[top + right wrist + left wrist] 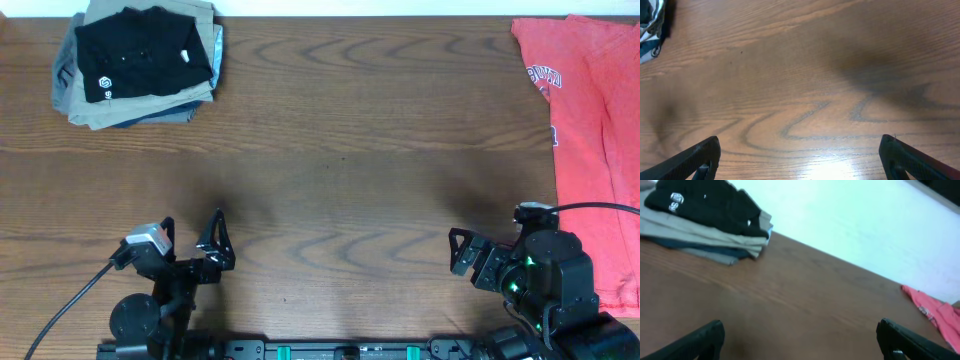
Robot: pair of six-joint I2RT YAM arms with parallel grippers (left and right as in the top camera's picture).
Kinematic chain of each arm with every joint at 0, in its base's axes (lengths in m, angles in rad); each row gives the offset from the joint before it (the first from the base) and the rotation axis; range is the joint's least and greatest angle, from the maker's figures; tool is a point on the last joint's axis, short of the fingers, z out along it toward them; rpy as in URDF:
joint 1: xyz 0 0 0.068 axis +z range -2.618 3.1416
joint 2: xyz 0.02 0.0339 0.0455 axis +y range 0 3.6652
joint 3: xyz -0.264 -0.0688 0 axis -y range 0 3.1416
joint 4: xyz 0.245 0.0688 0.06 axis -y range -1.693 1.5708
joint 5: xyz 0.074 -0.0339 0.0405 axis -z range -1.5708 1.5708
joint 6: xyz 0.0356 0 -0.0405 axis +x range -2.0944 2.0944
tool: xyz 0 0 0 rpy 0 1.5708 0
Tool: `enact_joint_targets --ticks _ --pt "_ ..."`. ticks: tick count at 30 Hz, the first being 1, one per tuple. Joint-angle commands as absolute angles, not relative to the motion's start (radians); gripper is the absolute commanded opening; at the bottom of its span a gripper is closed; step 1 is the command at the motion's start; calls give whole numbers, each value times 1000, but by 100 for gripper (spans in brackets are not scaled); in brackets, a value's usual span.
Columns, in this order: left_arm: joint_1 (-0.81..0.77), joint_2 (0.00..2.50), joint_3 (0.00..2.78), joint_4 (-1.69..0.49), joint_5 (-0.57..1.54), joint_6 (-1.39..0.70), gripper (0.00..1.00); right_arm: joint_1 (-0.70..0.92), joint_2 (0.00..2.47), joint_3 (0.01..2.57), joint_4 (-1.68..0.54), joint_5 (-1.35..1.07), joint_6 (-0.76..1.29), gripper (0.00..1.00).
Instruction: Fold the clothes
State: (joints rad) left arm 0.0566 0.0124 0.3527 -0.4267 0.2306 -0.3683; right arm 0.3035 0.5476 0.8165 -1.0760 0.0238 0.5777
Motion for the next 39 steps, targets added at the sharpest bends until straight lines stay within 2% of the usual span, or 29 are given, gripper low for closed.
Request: enact_joint_targets --ticks 1,21,39 --pt "53 2 323 -374 236 -380 98 315 548 815 -1075 38 590 99" --pt "53 2 89 -39 236 -381 98 315 548 815 -1075 38 590 99" --pt "43 2 4 25 236 -379 98 315 548 815 -1075 38 590 99"
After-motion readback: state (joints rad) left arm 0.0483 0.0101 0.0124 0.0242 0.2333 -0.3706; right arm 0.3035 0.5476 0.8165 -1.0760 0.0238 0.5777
